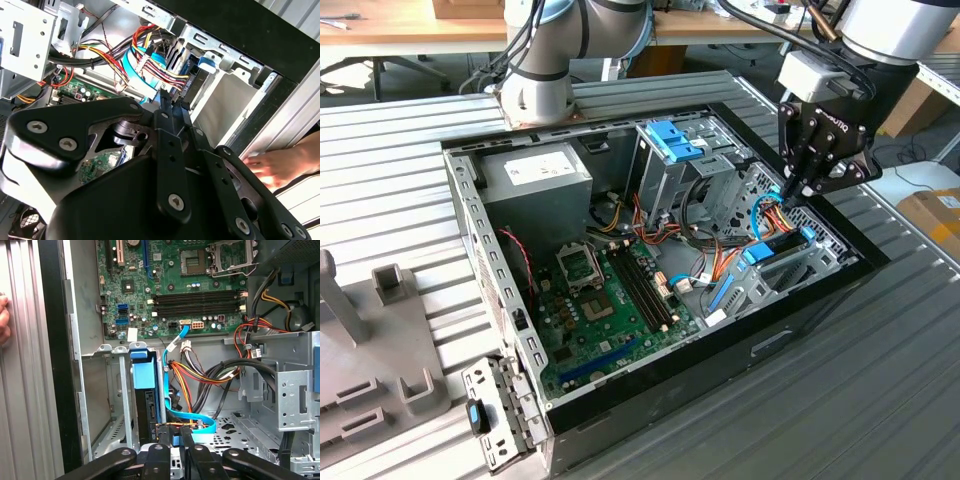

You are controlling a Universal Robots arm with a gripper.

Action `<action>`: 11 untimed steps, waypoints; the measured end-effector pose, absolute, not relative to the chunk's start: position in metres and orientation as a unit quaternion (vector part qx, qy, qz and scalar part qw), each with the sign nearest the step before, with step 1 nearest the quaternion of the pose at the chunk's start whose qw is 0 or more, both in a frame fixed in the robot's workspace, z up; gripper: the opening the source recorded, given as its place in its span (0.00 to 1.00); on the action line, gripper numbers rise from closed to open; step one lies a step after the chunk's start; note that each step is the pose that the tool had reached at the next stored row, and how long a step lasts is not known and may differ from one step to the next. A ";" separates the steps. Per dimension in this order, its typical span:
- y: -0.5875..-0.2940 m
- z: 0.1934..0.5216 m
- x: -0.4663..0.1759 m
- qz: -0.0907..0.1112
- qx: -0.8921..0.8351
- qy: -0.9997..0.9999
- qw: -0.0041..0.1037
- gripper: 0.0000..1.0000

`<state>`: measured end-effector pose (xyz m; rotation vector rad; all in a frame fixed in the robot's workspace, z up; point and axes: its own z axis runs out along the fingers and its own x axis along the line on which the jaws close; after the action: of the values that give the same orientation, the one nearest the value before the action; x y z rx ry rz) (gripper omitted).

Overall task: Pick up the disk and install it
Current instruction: 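Insert the second disk wire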

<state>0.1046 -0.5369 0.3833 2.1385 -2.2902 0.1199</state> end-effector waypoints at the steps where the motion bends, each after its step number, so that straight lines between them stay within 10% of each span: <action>1: -0.537 0.383 0.105 0.038 0.682 -0.730 0.003 0.23; 11: -0.535 0.383 0.108 0.036 0.682 -0.730 0.006 0.24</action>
<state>0.1079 -0.5348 0.3830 2.1355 -2.2863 0.1125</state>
